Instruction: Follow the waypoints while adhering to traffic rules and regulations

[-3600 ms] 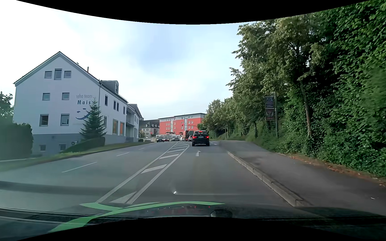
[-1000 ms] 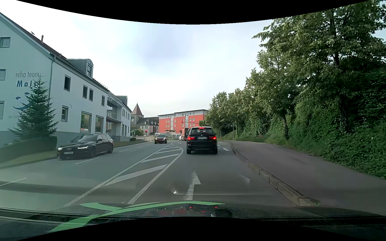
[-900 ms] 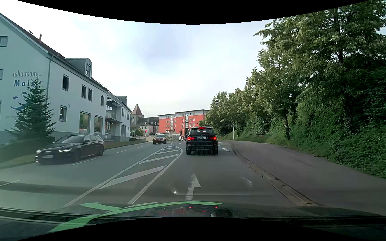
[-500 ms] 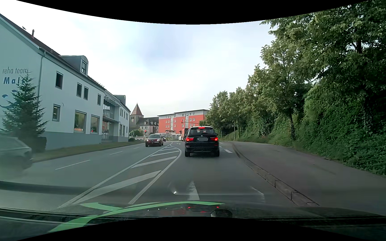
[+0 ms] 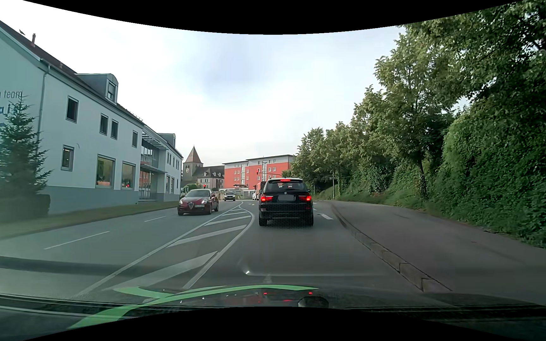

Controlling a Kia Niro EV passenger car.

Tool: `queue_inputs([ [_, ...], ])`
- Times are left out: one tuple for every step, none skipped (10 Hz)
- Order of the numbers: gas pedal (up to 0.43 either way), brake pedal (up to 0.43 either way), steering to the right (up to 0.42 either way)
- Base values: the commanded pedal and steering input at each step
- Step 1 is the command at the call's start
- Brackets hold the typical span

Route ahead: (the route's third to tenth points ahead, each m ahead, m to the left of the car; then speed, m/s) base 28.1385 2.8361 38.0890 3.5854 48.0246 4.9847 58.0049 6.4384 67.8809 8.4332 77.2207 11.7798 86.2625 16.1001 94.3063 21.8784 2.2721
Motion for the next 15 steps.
queue_inputs([
  [0.0,0.098,-0.005],
  [0.0,0.116,-0.005],
  [0.0,0.128,-0.005],
  [0.0,0.159,-0.005],
  [0.0,0.171,-0.004],
  [0.0,0.171,-0.005],
  [0.0,0.171,-0.005],
  [0.0,0.165,-0.005],
  [0.0,0.165,-0.005],
  [0.0,0.159,-0.005],
  [0.0,0.159,-0.004],
  [0.0,0.159,-0.005],
  [0.0,0.159,-0.005],
  [0.0,0.159,-0.005],
  [0.0,0.159,-0.005],
])
